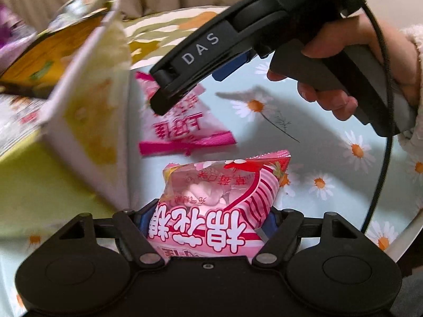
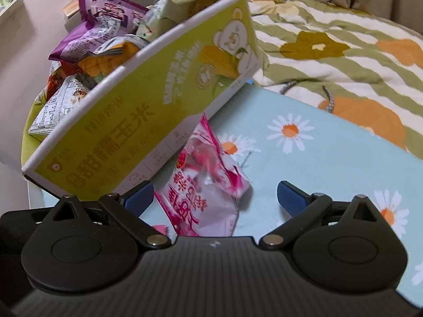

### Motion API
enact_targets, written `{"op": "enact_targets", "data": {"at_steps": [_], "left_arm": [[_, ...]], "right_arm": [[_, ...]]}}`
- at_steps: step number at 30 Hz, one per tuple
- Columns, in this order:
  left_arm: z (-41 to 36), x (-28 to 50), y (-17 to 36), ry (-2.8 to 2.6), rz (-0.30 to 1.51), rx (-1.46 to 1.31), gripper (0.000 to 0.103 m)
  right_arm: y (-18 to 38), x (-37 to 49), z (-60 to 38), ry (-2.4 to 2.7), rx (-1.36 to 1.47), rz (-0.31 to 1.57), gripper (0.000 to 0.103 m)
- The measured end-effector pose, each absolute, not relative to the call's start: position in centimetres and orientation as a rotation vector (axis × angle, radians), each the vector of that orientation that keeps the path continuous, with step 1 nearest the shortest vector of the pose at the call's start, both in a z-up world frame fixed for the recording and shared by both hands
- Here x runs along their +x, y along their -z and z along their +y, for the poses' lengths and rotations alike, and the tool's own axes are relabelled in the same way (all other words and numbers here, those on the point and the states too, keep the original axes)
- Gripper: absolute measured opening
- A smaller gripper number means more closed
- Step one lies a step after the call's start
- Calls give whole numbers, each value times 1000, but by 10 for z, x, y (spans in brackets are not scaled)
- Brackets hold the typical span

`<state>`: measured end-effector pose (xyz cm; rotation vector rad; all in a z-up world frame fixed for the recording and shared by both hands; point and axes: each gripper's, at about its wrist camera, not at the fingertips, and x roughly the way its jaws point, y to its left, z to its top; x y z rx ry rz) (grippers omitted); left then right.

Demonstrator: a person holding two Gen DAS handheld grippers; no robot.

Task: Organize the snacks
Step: 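Grasp the pink striped packet with the left gripper while the right grasps the pink-white packet, then carry both pink packets over the yellow box and open both grippers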

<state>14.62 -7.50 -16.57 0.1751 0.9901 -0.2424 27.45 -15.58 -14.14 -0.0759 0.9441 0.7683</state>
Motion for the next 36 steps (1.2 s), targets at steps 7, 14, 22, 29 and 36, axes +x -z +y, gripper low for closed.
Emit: {"op": "enact_targets", "data": {"at_steps": [7, 14, 22, 29, 36], "left_arm": [[-53, 130, 166, 145, 1005, 100, 78], [-48, 123, 170, 119, 1017, 70, 78], [-47, 128, 169, 119, 1007, 48, 78], [-42, 110, 142, 134, 963, 23, 78], [-40, 90, 90, 111, 866, 12, 78]], "right_arm": [[143, 279, -135, -805, -131, 924, 103], [160, 277, -120, -813, -185, 945, 93], [165, 255, -119, -832, -289, 901, 65], [150, 239, -145, -764, -234, 866, 55], [103, 218, -181, -706, -121, 823, 54]]}}
